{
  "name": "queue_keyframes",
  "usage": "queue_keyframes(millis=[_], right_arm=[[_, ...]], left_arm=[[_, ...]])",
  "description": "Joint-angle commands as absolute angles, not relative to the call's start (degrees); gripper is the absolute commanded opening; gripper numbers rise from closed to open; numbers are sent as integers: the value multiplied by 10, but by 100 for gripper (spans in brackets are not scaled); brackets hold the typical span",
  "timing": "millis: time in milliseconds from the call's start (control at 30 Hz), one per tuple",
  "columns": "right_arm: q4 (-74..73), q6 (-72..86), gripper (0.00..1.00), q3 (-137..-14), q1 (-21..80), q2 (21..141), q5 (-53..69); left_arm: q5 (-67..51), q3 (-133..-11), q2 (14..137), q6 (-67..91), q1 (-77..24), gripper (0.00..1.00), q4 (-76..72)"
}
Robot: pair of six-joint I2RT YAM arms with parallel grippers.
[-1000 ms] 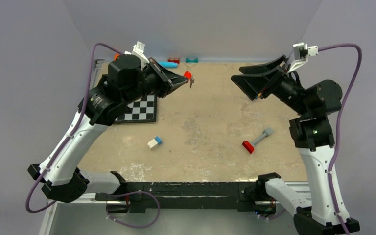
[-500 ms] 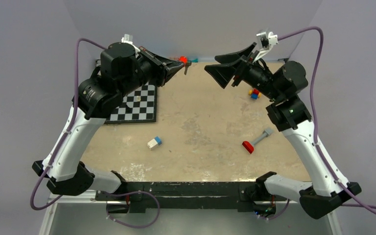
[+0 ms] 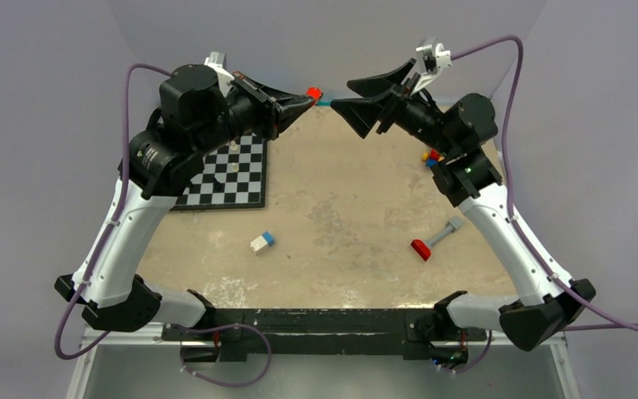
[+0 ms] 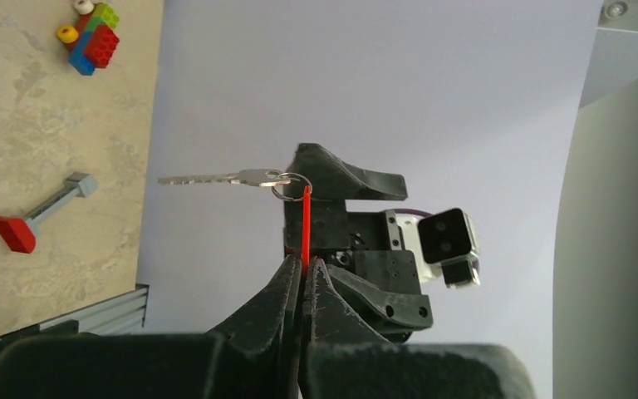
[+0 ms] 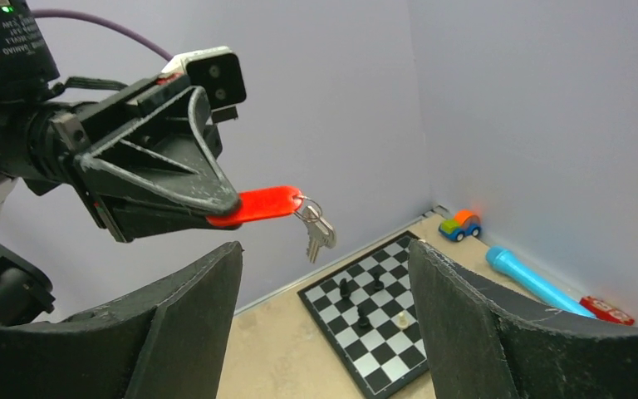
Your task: Remove the keys from the keyring
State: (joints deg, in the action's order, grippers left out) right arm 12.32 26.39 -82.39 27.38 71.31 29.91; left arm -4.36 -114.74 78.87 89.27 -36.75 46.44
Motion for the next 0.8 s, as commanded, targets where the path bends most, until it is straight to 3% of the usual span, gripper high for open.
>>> queue_keyframes(millis=[0,467,767], right_arm=[[195,284,77,-838,276,723,340],[329,385,80,-840,275,754,427],[361,409,76,-846,272,769,422]], left_arm=[[-86,-1145,774,904,-364,0,388],[-106,-1150,772,895,-363,0,349],[-121,-1148,776,895,-363,0,306]])
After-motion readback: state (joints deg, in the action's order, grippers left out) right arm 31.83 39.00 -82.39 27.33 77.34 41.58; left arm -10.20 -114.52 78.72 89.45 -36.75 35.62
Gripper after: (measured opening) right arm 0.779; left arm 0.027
